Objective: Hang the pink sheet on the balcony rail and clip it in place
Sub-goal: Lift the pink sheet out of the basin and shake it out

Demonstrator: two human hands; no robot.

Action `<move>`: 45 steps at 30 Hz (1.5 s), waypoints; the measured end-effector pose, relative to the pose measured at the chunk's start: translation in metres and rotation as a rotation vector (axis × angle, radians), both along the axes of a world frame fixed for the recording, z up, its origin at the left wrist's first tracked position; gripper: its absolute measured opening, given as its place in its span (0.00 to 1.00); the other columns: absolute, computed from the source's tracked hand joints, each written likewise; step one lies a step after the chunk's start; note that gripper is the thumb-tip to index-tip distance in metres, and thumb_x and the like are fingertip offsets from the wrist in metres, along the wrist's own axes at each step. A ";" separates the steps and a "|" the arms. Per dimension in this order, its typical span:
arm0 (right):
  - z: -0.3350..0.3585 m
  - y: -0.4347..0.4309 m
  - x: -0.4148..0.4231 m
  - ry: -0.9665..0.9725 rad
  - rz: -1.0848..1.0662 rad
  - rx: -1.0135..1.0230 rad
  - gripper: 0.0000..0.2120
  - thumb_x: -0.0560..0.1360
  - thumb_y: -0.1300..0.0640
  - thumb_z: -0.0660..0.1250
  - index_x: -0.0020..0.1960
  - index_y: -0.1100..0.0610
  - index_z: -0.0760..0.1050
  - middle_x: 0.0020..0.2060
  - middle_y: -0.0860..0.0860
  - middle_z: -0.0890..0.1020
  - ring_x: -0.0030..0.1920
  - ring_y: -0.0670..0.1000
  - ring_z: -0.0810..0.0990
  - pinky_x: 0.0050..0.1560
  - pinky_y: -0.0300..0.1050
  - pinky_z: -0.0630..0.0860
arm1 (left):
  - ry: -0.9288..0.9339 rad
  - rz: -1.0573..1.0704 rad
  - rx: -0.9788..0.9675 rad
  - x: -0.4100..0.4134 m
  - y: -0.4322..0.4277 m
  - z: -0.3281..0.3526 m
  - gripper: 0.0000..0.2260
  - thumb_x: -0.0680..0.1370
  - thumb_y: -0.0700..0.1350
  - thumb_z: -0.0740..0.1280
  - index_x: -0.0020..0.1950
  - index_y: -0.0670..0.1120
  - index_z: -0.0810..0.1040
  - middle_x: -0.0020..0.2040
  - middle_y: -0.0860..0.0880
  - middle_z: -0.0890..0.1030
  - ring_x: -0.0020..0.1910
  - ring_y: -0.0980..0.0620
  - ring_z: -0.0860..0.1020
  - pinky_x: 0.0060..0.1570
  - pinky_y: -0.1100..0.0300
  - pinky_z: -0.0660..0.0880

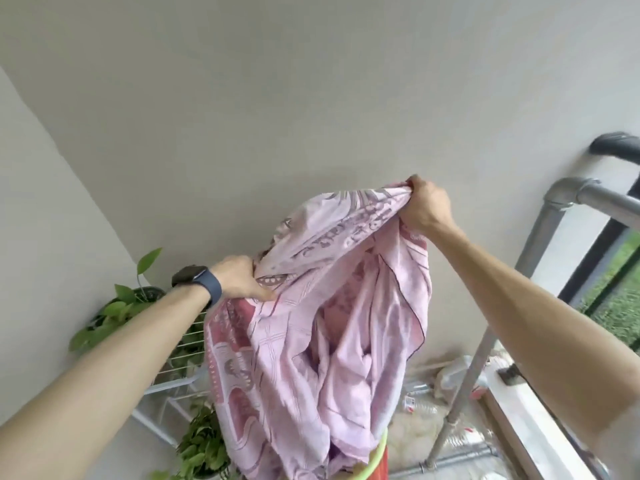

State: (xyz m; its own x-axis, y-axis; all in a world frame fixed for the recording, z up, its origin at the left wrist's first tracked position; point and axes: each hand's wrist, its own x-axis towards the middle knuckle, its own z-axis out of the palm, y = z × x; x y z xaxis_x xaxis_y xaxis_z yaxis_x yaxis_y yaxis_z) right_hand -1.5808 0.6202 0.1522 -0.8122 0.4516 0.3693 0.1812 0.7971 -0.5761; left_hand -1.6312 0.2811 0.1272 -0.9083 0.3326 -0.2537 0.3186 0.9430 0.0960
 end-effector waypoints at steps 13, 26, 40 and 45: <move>0.028 0.042 0.019 -0.836 0.656 -0.959 0.32 0.67 0.45 0.75 0.66 0.58 0.78 0.64 0.58 0.80 0.65 0.61 0.77 0.69 0.55 0.69 | -0.092 0.340 1.278 -0.072 0.018 0.066 0.06 0.78 0.32 0.63 0.50 0.41 0.77 0.46 0.41 0.81 0.40 0.50 0.81 0.41 0.60 0.79; 0.108 0.066 -0.036 -0.050 -0.186 0.425 0.11 0.76 0.58 0.62 0.58 0.57 0.71 0.53 0.58 0.80 0.56 0.62 0.76 0.45 0.52 0.73 | 0.111 0.054 1.074 -0.109 0.059 0.137 0.10 0.74 0.38 0.72 0.51 0.45 0.73 0.50 0.44 0.79 0.49 0.49 0.77 0.49 0.53 0.74; 0.205 0.151 0.047 0.298 -0.603 0.585 0.12 0.79 0.60 0.59 0.61 0.59 0.68 0.58 0.62 0.76 0.60 0.62 0.71 0.53 0.57 0.68 | 0.650 -0.363 0.959 -0.039 0.155 0.249 0.11 0.75 0.43 0.69 0.54 0.46 0.71 0.44 0.50 0.77 0.43 0.46 0.74 0.38 0.55 0.64; 0.198 0.163 0.103 0.264 -0.703 0.559 0.13 0.78 0.60 0.60 0.62 0.58 0.68 0.57 0.61 0.77 0.59 0.61 0.72 0.52 0.55 0.69 | 0.555 -0.479 0.978 -0.008 0.182 0.241 0.09 0.75 0.43 0.69 0.52 0.48 0.72 0.41 0.54 0.76 0.44 0.48 0.75 0.34 0.61 0.67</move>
